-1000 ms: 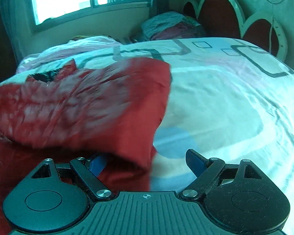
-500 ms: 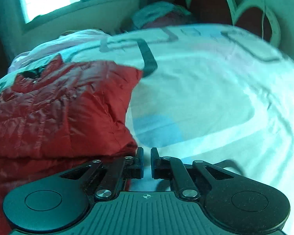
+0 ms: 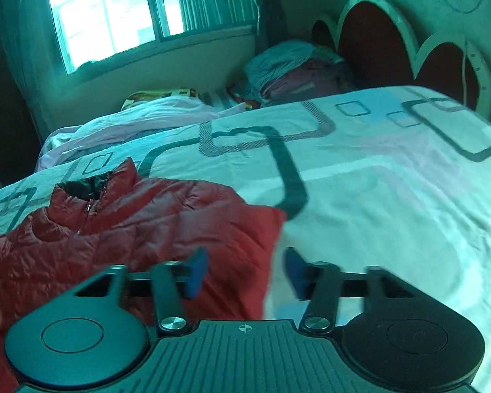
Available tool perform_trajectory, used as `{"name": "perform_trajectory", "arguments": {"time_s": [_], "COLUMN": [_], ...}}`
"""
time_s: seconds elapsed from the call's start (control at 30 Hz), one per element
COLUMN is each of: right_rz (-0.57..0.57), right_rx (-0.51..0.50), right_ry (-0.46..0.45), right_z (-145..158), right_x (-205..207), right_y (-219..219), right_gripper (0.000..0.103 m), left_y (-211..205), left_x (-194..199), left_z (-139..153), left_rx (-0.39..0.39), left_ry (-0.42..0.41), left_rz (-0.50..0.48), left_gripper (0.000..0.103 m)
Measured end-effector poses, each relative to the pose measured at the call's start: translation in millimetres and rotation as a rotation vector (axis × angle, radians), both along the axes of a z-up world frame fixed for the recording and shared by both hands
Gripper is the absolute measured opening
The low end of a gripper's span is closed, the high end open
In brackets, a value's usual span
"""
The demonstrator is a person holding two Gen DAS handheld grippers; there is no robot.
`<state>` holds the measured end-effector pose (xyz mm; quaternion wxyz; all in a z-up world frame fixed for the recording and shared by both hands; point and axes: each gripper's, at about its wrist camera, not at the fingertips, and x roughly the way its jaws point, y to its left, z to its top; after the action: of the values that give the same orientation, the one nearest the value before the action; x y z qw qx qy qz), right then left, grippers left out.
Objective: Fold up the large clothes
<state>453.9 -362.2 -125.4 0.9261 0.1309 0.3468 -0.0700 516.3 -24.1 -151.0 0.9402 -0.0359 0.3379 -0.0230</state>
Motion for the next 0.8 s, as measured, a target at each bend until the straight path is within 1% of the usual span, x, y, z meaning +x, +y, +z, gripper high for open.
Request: {"name": "perform_trajectory", "arguments": {"time_s": [0.13, 0.2, 0.27, 0.3, 0.33, 0.37, 0.43, 0.47, 0.53, 0.6, 0.63, 0.67, 0.7, 0.73, 0.77, 0.8], "right_rz": [0.033, 0.049, 0.041, 0.035, 0.041, 0.048, 0.061, 0.054, 0.051, 0.074, 0.08, 0.078, 0.071, 0.066, 0.056, 0.056], "right_rx": [-0.044, -0.075, -0.112, -0.128, -0.124, -0.132, -0.156, -0.14, -0.1, -0.109, -0.118, -0.133, -0.127, -0.096, -0.075, -0.077], "right_ry": [-0.003, 0.004, 0.056, 0.092, 0.105, 0.081, 0.092, 0.092, 0.038, 0.022, 0.034, 0.063, 0.091, 0.094, 0.087, 0.09], "right_z": [-7.4, -15.8, -36.5, -49.8, -62.9, -67.0, -63.2, -57.3, -43.1, -38.8, -42.1, -50.1, -59.4, -64.2, -64.8, -64.3], "right_x": [30.3, 42.7, 54.0, 59.9, 62.1, 59.6, 60.9, 61.2, 56.7, 58.5, 61.2, 66.4, 71.1, 73.3, 72.5, 72.6], "right_y": [13.0, 21.1, 22.3, 19.4, 15.5, 14.0, 15.7, 13.8, 12.3, 16.3, 17.7, 17.8, 15.2, 12.6, 9.5, 10.1], "right_gripper": [0.043, 0.043, 0.043, 0.043, 0.043, 0.043, 0.043, 0.043, 0.043, 0.044, 0.044, 0.044, 0.044, 0.044, 0.044, 0.044], "left_y": [-7.4, -7.2, -5.5, -5.1, -5.1, -5.5, -4.4, -4.0, -4.5, -6.8, -8.2, -7.8, -4.2, -0.6, -0.1, -0.7], "left_x": [11.9, 17.3, 20.8, 20.1, 18.8, 18.5, 18.9, 18.6, 15.3, 14.1, 17.4, 24.0, 28.4, 30.5, 31.6, 31.8], "left_z": [-15.8, -25.6, -38.2, -43.4, -45.5, -45.2, -42.0, -38.3, -28.7, -24.9, -27.6, -31.7, -36.9, -40.8, -43.1, -43.4], "left_rx": [0.041, 0.058, 0.074, 0.08, 0.083, 0.085, 0.08, 0.076, 0.065, 0.082, 0.11, 0.124, 0.114, 0.102, 0.112, 0.128], "left_ry": [0.014, 0.039, 0.079, 0.084, 0.079, 0.08, 0.091, 0.094, 0.063, 0.023, 0.02, 0.041, 0.062, 0.066, 0.072, 0.075], "left_rz": [0.009, 0.013, 0.004, -0.007, -0.011, -0.012, -0.007, -0.002, 0.01, 0.013, 0.014, 0.02, 0.027, 0.033, 0.026, 0.015], "left_gripper": [0.053, 0.053, 0.053, 0.053, 0.052, 0.052, 0.051, 0.049, 0.051, 0.061, 0.062, 0.061, 0.062, 0.063, 0.064, 0.065]}}
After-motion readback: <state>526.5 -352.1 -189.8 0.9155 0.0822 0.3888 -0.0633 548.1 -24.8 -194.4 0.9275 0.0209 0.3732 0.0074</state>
